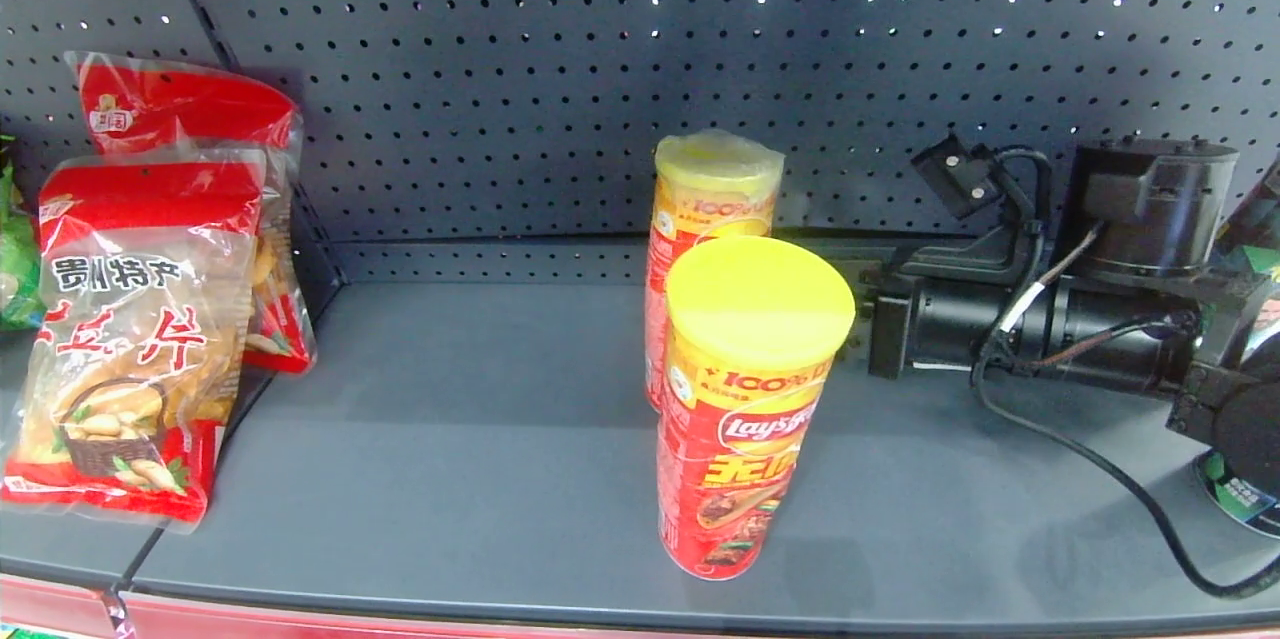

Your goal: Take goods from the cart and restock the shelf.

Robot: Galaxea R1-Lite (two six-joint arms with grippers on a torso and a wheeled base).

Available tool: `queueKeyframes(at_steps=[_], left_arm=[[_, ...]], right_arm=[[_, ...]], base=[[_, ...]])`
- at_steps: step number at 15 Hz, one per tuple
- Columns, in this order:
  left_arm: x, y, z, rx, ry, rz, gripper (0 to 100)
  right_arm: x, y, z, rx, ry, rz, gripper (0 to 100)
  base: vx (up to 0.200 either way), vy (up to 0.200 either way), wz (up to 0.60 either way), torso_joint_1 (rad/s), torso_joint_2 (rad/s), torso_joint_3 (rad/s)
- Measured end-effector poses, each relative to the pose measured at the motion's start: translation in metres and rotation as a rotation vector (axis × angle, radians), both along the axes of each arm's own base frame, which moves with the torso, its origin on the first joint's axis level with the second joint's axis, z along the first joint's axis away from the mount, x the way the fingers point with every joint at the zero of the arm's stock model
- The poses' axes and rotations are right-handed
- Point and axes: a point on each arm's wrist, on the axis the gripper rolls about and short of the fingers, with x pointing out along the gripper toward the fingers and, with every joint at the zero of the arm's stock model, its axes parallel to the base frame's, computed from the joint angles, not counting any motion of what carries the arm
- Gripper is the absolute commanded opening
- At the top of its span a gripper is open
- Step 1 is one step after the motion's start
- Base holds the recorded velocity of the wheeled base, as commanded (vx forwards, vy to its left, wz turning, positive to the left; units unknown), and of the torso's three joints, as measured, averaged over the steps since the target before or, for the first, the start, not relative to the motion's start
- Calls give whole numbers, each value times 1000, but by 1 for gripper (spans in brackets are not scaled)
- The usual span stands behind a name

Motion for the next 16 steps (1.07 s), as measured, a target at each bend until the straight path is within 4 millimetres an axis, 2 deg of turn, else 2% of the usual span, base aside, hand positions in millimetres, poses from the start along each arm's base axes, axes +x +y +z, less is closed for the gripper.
queueKeyframes(at_steps=[5,12,16], left_arm=[[0,0,0,0,0,0,100],[0,0,0,-1,0,0,100],[0,0,0,-1,0,0,100]], right_arm=[[7,-18,-3,-4,10,-73,100],[12,-25,-3,-5,11,-101,100],[20,-20,-5,-6,11,-96,100]], base=[[0,0,0,0,0,0],[0,0,0,0,0,0],[0,0,0,0,0,0]])
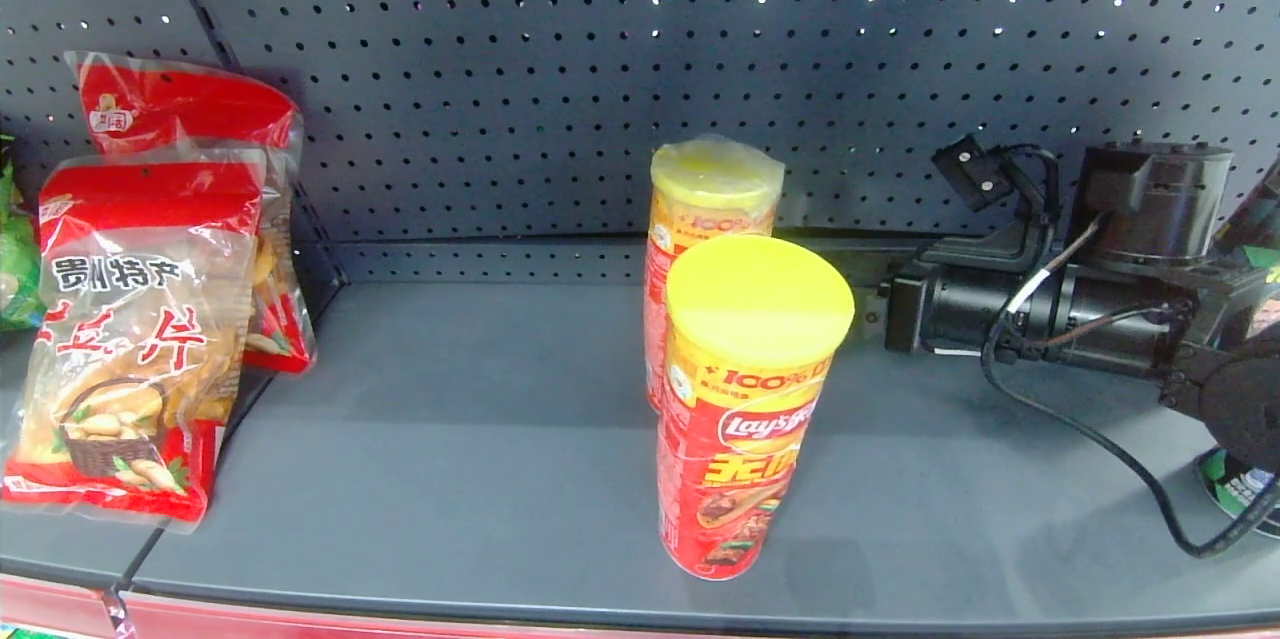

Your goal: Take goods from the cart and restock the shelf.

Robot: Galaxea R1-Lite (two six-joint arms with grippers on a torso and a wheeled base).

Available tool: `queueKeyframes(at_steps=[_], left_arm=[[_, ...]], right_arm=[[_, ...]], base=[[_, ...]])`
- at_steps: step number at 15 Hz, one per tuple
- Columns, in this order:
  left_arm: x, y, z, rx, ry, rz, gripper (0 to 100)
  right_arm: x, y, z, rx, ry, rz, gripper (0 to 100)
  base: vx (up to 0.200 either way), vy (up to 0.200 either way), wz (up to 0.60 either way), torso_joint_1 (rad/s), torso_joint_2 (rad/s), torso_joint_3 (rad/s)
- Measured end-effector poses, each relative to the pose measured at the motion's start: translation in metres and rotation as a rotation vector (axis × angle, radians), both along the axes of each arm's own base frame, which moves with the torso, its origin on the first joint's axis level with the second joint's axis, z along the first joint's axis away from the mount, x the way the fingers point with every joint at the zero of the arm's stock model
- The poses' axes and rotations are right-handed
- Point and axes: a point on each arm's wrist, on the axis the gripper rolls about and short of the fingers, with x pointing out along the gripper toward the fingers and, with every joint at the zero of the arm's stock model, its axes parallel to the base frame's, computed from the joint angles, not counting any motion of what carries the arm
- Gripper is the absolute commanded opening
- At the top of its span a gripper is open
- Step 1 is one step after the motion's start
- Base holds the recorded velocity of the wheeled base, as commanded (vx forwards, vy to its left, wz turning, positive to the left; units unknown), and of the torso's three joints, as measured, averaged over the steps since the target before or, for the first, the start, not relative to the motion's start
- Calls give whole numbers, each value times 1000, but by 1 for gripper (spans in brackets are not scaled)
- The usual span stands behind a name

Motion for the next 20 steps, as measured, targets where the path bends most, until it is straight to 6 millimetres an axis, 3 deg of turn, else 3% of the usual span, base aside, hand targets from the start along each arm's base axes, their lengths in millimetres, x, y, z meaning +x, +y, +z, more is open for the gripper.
queueKeyframes(at_steps=[6,20], left_arm=[[0,0,0,0,0,0,100],[0,0,0,0,0,0,100]], right_arm=[[5,18,-5,-2,3,45,100],[-11,24,-12,-14,30,85,100]], base=[[0,0,0,0,0,0],[0,0,0,0,0,0]])
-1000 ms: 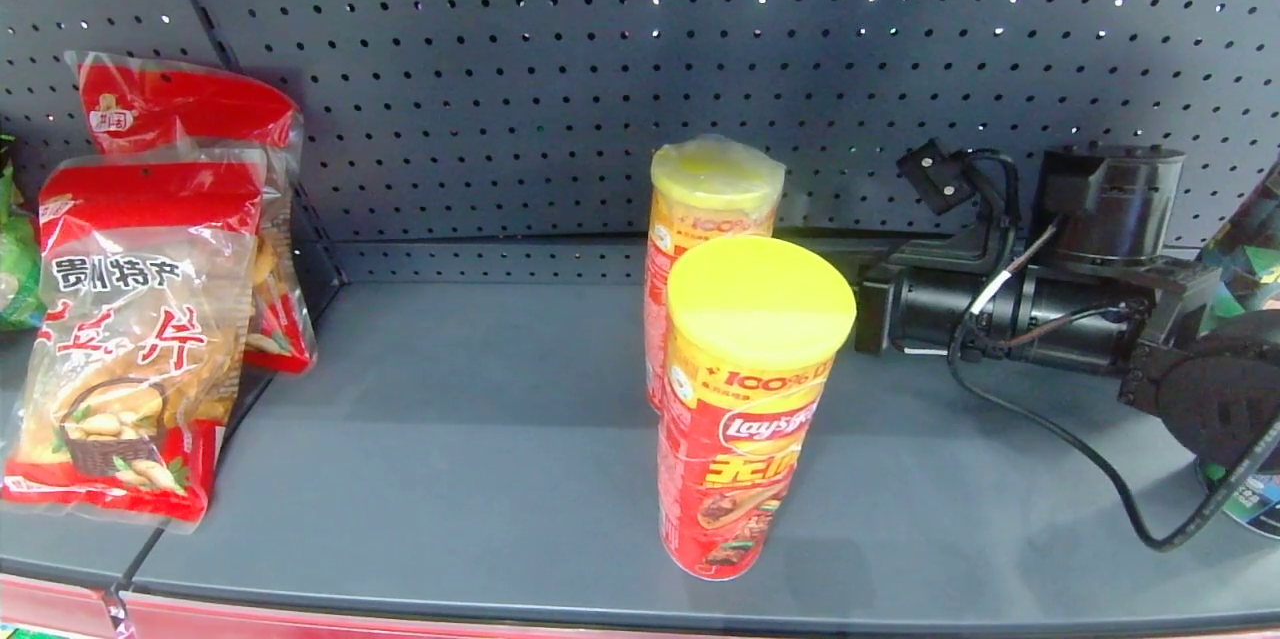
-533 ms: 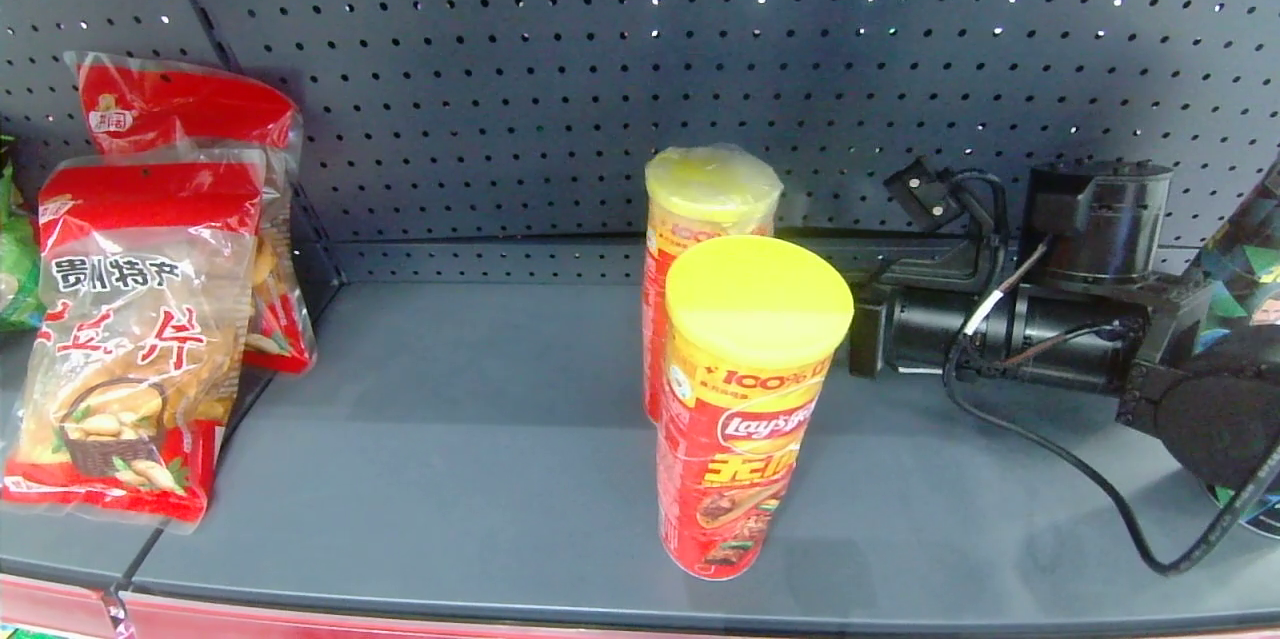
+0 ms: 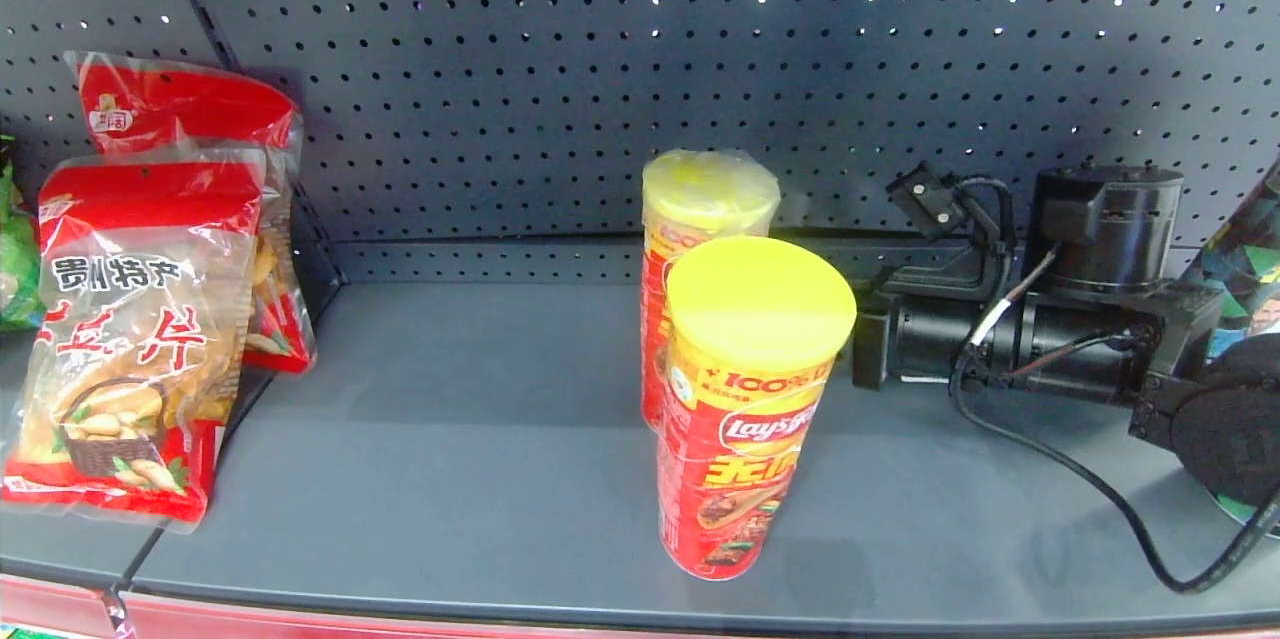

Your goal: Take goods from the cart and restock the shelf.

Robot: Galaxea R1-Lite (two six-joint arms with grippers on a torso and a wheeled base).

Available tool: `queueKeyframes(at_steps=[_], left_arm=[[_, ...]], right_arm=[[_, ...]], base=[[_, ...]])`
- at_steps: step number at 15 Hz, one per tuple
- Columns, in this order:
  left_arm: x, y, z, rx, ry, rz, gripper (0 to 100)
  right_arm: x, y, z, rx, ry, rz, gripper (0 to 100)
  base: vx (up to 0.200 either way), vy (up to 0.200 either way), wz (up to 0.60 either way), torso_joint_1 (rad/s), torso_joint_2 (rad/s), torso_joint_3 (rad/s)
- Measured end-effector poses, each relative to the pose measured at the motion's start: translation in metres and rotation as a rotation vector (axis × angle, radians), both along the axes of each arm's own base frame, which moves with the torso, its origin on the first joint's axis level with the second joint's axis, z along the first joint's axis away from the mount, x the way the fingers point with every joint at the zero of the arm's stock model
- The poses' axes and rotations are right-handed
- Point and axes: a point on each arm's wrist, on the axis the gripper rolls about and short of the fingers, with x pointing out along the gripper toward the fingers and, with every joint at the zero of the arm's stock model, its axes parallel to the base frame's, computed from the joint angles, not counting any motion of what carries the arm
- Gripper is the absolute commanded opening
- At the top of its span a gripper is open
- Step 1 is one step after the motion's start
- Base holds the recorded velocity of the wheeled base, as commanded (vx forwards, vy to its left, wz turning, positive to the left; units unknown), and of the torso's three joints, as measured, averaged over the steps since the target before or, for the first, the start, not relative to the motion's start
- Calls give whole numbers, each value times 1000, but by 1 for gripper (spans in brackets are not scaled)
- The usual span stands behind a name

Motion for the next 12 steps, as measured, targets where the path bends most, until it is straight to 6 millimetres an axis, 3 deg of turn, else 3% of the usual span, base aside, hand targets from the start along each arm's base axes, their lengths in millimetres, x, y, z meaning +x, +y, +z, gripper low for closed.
queueKeyframes(at_steps=[7,12], left_arm=[[0,0,0,0,0,0,100],[0,0,0,0,0,0,100]], right_arm=[[-1,-2,-2,-2,4,-6,100],[-20,-24,-9,-18,32,-44,100]], base=[[0,0,0,0,0,0],[0,0,0,0,0,0]])
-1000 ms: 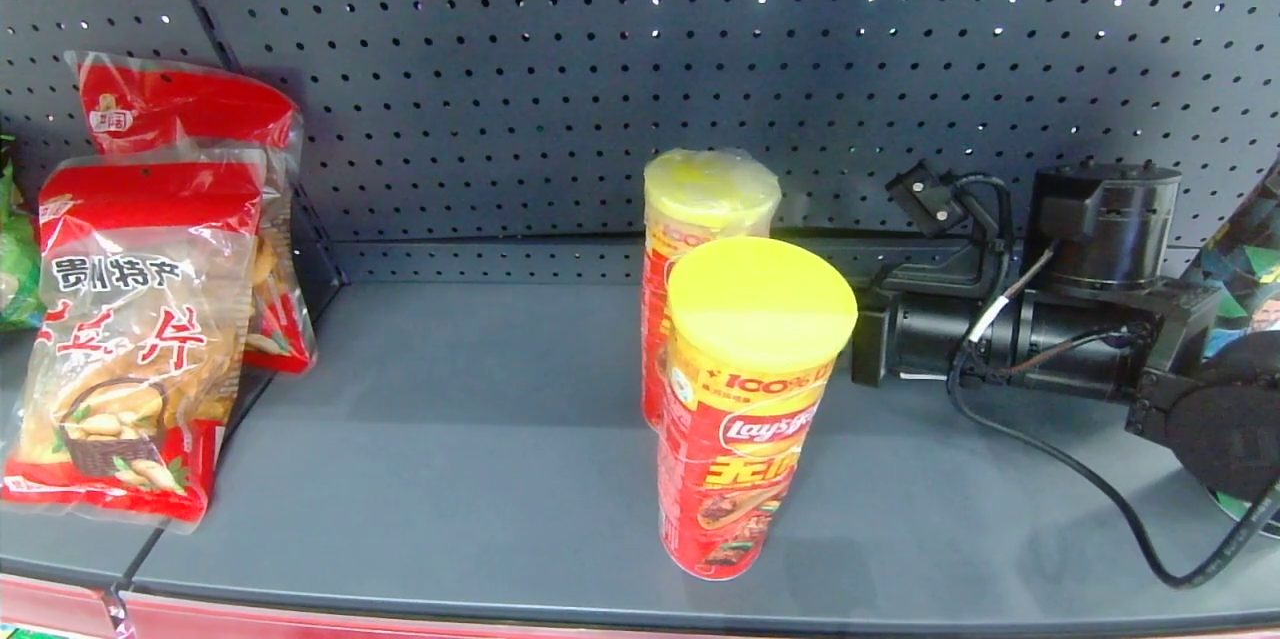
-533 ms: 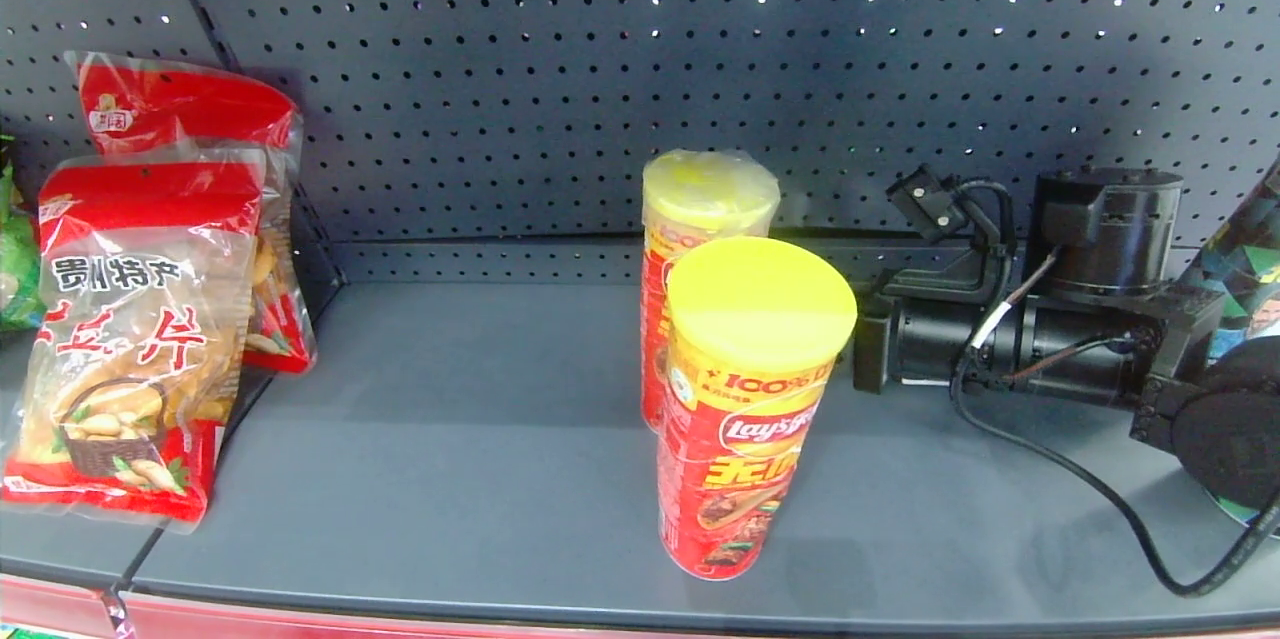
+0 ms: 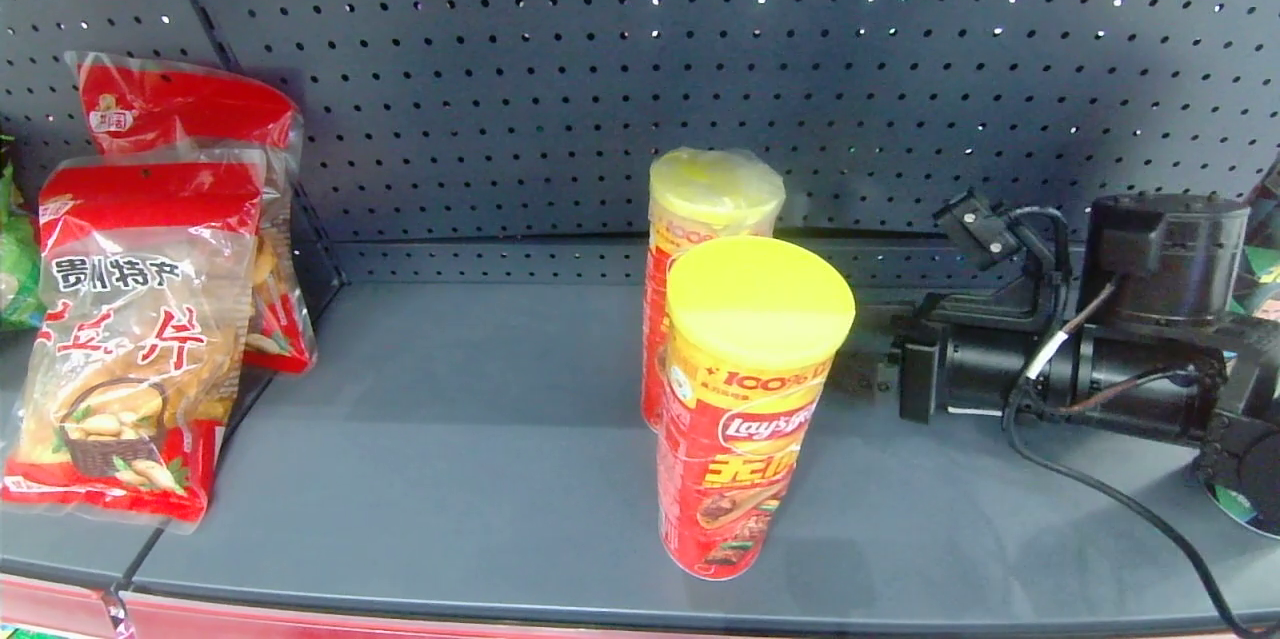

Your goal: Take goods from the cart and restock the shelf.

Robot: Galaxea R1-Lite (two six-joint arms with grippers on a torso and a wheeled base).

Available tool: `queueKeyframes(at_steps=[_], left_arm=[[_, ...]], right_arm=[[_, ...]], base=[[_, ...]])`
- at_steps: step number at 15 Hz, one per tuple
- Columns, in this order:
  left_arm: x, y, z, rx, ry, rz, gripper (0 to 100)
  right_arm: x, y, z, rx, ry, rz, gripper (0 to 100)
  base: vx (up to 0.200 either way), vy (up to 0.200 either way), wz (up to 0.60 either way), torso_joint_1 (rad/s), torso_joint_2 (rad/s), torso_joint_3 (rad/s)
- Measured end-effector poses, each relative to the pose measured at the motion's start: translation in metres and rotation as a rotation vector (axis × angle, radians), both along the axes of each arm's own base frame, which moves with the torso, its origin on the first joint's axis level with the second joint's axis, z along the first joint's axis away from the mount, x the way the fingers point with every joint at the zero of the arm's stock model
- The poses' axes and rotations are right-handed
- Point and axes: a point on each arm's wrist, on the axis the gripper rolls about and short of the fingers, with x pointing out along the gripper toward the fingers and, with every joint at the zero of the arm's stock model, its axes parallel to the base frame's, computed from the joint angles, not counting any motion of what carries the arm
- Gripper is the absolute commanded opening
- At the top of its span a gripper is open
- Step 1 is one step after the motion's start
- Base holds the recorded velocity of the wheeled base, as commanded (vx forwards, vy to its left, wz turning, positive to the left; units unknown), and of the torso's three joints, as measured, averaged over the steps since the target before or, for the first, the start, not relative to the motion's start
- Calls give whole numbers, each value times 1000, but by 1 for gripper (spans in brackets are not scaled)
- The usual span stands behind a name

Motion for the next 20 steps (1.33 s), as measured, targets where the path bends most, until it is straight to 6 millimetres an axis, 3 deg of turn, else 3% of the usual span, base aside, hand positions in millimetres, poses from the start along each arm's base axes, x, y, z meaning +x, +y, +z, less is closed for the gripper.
queueKeyframes(at_steps=[5,20], left_arm=[[0,0,0,0,0,0,100],[0,0,0,0,0,0,100]], right_arm=[[-15,-7,4,5,-15,0,100],[-29,-3,3,2,-15,40,100]], base=[[0,0,0,0,0,0],[0,0,0,0,0,0]])
